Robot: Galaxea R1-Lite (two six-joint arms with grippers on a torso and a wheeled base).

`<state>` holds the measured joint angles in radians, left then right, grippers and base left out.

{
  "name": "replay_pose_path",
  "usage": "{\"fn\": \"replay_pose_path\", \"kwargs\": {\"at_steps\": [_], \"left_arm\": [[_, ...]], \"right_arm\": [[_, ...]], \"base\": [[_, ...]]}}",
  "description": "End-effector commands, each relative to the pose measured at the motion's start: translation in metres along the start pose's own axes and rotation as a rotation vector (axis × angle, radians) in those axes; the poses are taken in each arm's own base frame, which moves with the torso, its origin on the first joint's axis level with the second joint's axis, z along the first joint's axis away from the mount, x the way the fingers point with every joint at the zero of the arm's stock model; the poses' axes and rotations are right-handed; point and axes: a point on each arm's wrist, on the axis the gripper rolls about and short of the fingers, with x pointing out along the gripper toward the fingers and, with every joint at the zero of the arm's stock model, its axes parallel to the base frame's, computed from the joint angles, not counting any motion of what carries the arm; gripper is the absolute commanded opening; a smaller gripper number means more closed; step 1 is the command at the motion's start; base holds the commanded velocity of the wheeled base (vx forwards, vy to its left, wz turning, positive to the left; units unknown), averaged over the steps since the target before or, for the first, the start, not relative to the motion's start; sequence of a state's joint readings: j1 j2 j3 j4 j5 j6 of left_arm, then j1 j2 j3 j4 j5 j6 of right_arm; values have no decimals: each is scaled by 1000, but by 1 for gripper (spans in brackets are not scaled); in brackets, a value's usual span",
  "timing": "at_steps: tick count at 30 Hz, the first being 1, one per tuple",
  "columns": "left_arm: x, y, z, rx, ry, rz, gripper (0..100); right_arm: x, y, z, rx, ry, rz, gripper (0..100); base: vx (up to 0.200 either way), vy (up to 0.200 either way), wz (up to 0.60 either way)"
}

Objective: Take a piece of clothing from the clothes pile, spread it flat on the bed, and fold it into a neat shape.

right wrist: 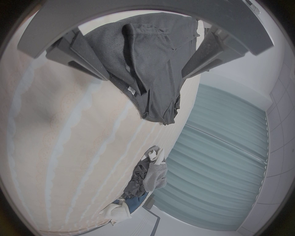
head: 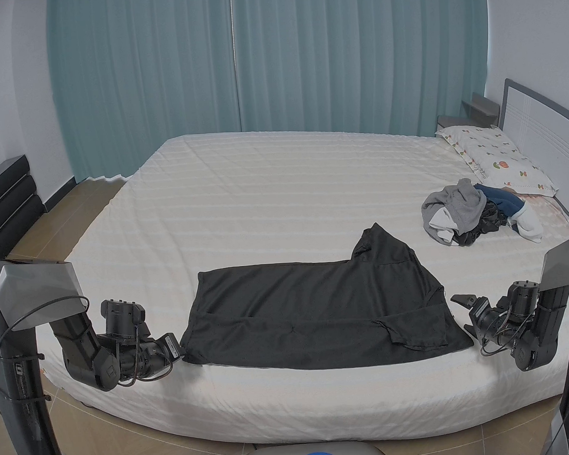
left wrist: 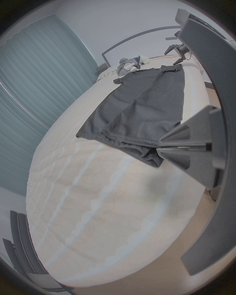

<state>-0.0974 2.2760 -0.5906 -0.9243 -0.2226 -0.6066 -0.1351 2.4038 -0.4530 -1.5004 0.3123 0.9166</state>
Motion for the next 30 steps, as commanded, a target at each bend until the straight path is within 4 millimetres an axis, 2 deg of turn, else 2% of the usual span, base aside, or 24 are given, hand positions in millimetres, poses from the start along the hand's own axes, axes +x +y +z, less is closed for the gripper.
{"fn": "replay_pose_path", "kwargs": {"at_steps": [1,10,24,25,30], "left_arm": [[-3,4,1,-11,-1,12,0],[-13,12,-5,6,18,40,0],[-12,13,-9,16,34,44,0],[-12,13,-9,17,33,43,100],[-13,11,-6,25,16,30,100]], "right_arm": [[0,0,0,1,2,-1,100],[0,-1,0,0,1,-2,100],[0,-1,-1,0,3,-2,100],[0,-1,-1,0,3,-2,100],[1,-2,-1,2,7,-5,100]], "base": [[0,0,0],[0,0,0],[0,0,0],[0,0,0],[0,0,0]]}}
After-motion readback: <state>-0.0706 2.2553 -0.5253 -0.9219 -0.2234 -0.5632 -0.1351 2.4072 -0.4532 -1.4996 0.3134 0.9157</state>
